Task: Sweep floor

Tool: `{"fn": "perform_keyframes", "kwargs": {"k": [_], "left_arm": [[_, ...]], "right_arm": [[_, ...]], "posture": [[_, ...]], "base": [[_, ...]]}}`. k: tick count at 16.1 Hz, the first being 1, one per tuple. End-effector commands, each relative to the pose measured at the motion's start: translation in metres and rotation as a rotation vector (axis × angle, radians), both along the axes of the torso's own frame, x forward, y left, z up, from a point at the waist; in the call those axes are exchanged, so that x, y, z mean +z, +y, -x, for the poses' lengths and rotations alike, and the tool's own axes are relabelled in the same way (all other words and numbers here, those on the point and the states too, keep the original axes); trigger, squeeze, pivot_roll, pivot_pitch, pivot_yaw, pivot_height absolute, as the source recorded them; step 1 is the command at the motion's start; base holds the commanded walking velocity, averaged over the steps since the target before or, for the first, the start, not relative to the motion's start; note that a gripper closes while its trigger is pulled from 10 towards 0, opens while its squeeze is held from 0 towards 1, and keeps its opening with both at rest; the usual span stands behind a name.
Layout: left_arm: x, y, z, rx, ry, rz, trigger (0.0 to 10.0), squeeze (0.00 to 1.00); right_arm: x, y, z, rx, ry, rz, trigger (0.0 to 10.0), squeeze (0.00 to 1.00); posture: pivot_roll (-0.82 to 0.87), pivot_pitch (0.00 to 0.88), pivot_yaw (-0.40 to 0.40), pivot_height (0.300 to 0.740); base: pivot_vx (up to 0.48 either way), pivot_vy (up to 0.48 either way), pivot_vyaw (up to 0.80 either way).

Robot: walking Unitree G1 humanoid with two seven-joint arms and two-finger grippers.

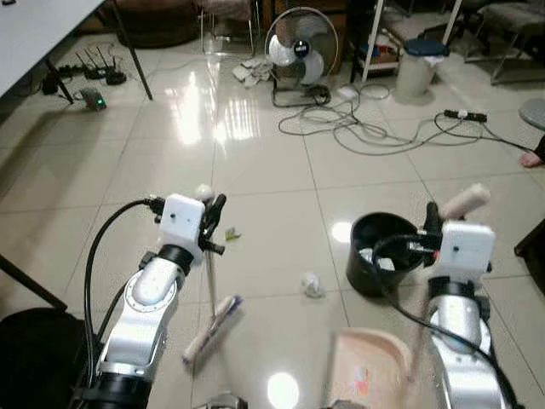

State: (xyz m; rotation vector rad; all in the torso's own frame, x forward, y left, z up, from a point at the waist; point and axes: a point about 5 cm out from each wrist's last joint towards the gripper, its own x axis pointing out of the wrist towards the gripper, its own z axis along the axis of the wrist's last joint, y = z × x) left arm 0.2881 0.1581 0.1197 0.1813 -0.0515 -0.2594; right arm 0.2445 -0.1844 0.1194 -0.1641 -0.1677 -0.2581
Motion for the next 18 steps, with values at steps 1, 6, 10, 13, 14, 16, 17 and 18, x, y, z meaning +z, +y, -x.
{"fn": "perform_keyframes", "kwargs": {"k": [1,6,10,13,14,16,17,18], "left_arm": [[0.009,0.002,-0.003,0.003,-0.04,0.002,10.0,0.0],[0.014,0.005,-0.007,-0.008,-0.054,0.01,10.0,0.0],[0.017,0.003,-0.01,-0.02,-0.066,0.012,10.0,0.0],[0.019,0.002,-0.013,-0.019,-0.075,0.017,10.0,0.0],[0.019,0.002,-0.014,-0.019,-0.076,0.017,10.0,0.0],[0.019,0.002,-0.015,-0.018,-0.079,0.014,10.0,0.0],[0.019,0.002,-0.015,-0.015,-0.079,0.013,10.0,0.0],[0.018,0.004,-0.015,-0.008,-0.08,0.011,10.0,0.0]], "right_arm": [[0.005,0.001,0.001,0.001,-0.015,-0.046,10.0,0.0],[0.003,-0.001,0.005,-0.027,-0.016,-0.094,10.0,0.0],[0.011,-0.006,0.007,-0.043,-0.059,-0.065,10.0,0.0],[0.018,-0.007,0.002,-0.026,-0.095,-0.025,10.0,0.0],[0.02,-0.006,0.0,-0.021,-0.105,-0.013,10.0,0.0],[0.025,0.0,-0.009,0.055,-0.123,0.001,10.0,0.0],[0.025,0.002,-0.012,0.073,-0.12,0.005,10.0,0.0],[0.024,0.004,-0.016,0.101,-0.113,0.016,10.0,0.0]], "posture": [[-0.02,0.08,0.074,0.74],[-0.03,0.083,0.081,0.74],[-0.03,0.083,0.085,0.74],[-0.03,0.08,0.085,0.74],[-0.03,0.08,0.085,0.74],[-0.03,0.079,0.083,0.74],[-0.03,0.079,0.083,0.74],[-0.03,0.077,0.076,0.74]], "base": [[0.0,0.0,0.0],[0.103,0.0,-0.76],[0.281,0.0,-0.8],[0.28,0.0,-0.15],[0.281,0.0,0.0],[0.283,0.0,0.0],[0.285,0.0,0.0],[0.285,0.0,0.0]]}}
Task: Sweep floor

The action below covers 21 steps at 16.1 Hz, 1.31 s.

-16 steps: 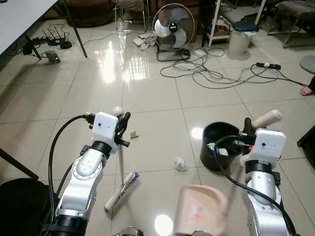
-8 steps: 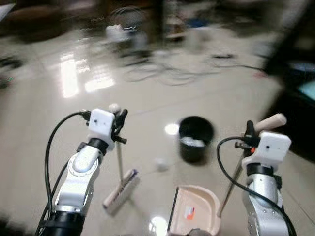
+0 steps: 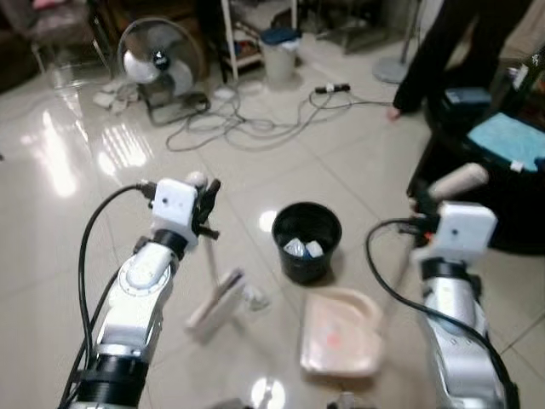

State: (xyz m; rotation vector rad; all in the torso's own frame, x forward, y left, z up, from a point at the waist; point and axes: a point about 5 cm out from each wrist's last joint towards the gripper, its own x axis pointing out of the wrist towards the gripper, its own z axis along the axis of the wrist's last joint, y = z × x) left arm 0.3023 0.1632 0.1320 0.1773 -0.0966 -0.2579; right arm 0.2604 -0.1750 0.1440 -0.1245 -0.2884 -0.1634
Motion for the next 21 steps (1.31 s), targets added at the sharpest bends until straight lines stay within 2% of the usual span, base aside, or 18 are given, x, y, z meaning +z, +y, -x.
{"fn": "perform_keyframes", "kwargs": {"k": [1,21], "left_arm": [[0.005,0.0,0.0,-0.001,-0.036,0.0,10.0,0.0],[0.011,-0.002,-0.007,-0.013,-0.063,0.011,10.0,0.0]], "right_arm": [[-0.001,-0.005,-0.001,-0.007,0.003,0.034,10.0,0.0],[-0.01,0.001,-0.012,0.024,-0.007,0.009,10.0,0.0]], "posture": [[-0.03,0.077,0.076,0.74],[0.0,0.099,0.078,0.74]], "base": [[0.281,0.0,0.0],[0.292,0.0,0.0]]}}
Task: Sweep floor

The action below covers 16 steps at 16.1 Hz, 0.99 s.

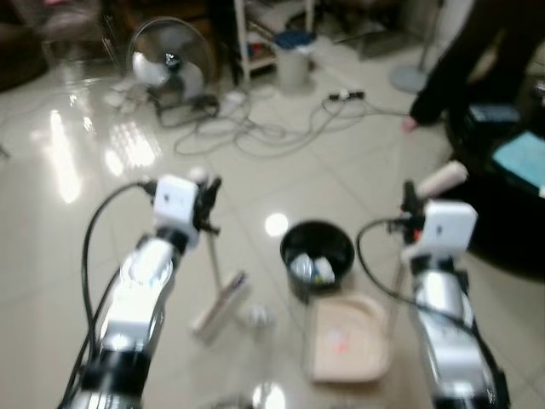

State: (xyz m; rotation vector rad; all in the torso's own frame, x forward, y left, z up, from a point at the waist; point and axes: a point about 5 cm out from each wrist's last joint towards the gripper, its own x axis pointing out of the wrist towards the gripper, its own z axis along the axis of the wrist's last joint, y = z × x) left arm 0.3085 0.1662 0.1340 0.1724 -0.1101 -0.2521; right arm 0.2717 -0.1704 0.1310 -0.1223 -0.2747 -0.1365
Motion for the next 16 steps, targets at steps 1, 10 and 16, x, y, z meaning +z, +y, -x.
{"fn": "perform_keyframes", "kwargs": {"k": [1,10,16], "left_arm": [[0.008,-0.005,-0.002,-0.012,-0.036,-0.002,10.0,0.0],[0.014,-0.018,-0.02,-0.012,-0.083,-0.017,10.0,0.0],[0.015,-0.028,-0.024,-0.098,-0.081,0.054,10.0,0.0]], "right_arm": [[0.002,-0.002,-0.001,0.001,-0.022,0.008,10.0,0.0],[-0.01,0.006,-0.011,0.003,-0.017,-0.028,10.0,0.0],[-0.007,0.008,-0.011,0.02,-0.065,-0.008,10.0,0.0]], "posture": [[0.0,0.1,0.073,0.74],[0.03,0.201,0.103,0.74],[0.01,0.309,0.128,0.74]], "base": [[0.0,0.0,0.0],[0.0,0.0,0.0],[0.0,0.0,0.0]]}}
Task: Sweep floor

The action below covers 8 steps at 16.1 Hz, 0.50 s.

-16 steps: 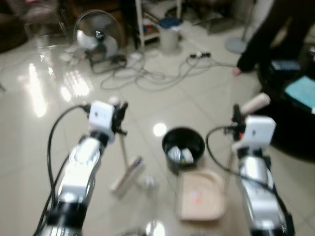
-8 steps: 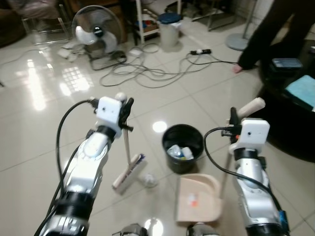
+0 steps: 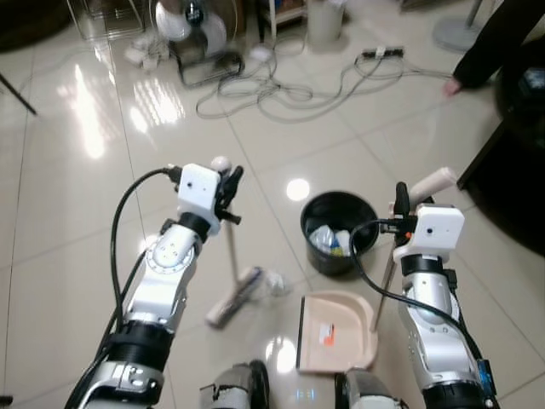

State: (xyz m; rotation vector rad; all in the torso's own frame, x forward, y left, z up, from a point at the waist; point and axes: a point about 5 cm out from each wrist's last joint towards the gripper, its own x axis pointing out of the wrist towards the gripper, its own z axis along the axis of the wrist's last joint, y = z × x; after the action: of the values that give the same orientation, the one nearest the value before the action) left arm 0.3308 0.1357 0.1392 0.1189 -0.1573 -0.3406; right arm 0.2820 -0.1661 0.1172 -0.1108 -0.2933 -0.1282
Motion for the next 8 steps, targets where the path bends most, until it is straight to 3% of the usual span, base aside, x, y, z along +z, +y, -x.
{"fn": "perform_keyframes", "kwargs": {"k": [1,5,8], "left_arm": [[0.013,-0.001,-0.004,-0.004,-0.062,0.017,10.0,0.0],[0.023,-0.013,-0.012,-0.018,-0.107,0.056,10.0,0.0],[0.023,-0.018,-0.015,-0.03,-0.111,0.043,10.0,0.0]], "right_arm": [[0.011,0.003,-0.003,0.008,-0.067,0.01,10.0,0.0],[0.022,0.001,-0.003,-0.015,-0.151,0.065,10.0,0.0],[0.012,0.001,-0.003,-0.011,-0.107,0.088,10.0,0.0]], "posture": [[0.01,0.314,0.132,0.74],[0.01,0.329,0.133,0.74],[0.02,0.328,0.142,0.74]], "base": [[0.0,0.0,0.0],[0.0,0.0,0.0],[0.0,0.0,0.0]]}}
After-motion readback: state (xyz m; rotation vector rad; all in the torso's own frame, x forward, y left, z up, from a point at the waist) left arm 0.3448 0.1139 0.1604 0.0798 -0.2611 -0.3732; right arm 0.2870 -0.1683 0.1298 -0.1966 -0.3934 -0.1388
